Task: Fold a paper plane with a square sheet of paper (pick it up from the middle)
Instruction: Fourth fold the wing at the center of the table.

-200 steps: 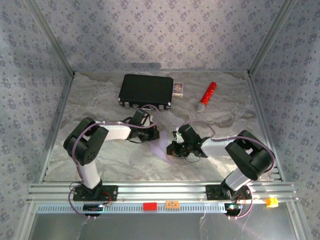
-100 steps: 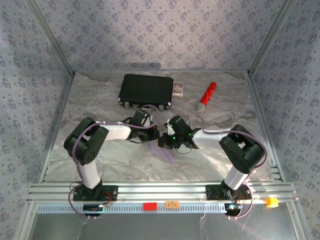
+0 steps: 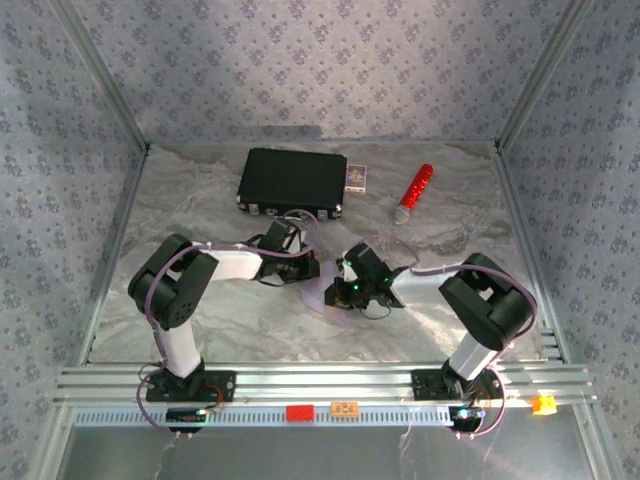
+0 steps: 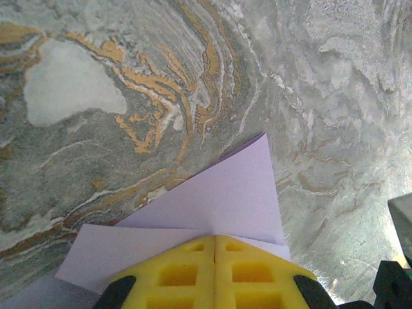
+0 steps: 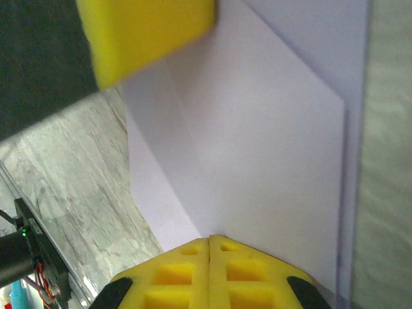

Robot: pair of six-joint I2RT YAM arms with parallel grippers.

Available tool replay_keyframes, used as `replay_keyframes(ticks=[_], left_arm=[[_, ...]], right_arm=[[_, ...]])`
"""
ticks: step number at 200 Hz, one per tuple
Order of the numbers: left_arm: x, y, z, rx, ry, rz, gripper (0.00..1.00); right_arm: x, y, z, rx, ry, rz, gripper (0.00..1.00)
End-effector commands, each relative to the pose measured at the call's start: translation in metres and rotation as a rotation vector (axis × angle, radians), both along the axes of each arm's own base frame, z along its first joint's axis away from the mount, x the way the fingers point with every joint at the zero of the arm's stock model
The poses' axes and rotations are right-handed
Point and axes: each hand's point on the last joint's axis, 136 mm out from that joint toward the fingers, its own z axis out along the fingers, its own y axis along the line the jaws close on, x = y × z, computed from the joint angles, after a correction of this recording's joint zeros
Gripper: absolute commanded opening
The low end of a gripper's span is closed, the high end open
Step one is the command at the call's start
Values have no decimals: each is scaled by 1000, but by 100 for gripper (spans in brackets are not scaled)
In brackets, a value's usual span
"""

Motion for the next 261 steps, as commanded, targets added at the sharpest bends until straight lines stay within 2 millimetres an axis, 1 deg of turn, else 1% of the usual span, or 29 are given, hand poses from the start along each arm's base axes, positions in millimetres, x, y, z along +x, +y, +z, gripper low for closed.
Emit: replay_keyframes(ticks=[1,40,56,67,91,106,116,140,158,172,195,211,227,242,261], left_arm=[[-12,22,-35,107,73,30,2],[-12,22,-35,105,72,30,2],[-11,22,-34,103,71,30,2],[-12,21,-33,98,70,27,2],[-12,20,-31,91,67,28,2],[-11,19,-27,81,63,27,2],[-12,18,-27,79,63,27,2],[-11,19,-25,79,59,29,2],[-12,18,-25,73,62,26,2],[-11,17,-24,68,59,26,2],[-10,14,-18,52,56,21,2],[-8,8,-7,19,38,11,5],[-5,2,10,-8,8,10,7],[-4,-5,29,-37,-23,5,11],[-5,-14,52,-80,-55,-13,12]], right_arm=[[-17,-15,-9,-26,37,-21,7],[-38,-35,-16,-30,56,-45,7],[-43,-38,-9,-3,45,-48,7],[-42,-37,1,16,24,-47,7],[-31,-35,25,36,-50,-47,6],[-22,-34,32,38,-68,-51,5],[-16,-31,33,41,-69,-55,5],[-8,-21,30,54,-47,-40,5],[-9,-18,19,44,-20,-36,5],[-14,-23,5,13,12,-41,5],[-30,-36,-18,-34,65,-53,0],[-39,-44,-29,-65,80,-62,0],[-42,-46,-32,-75,85,-68,0],[-40,-45,-32,-80,82,-79,0],[-36,-48,-32,-104,79,-113,0]])
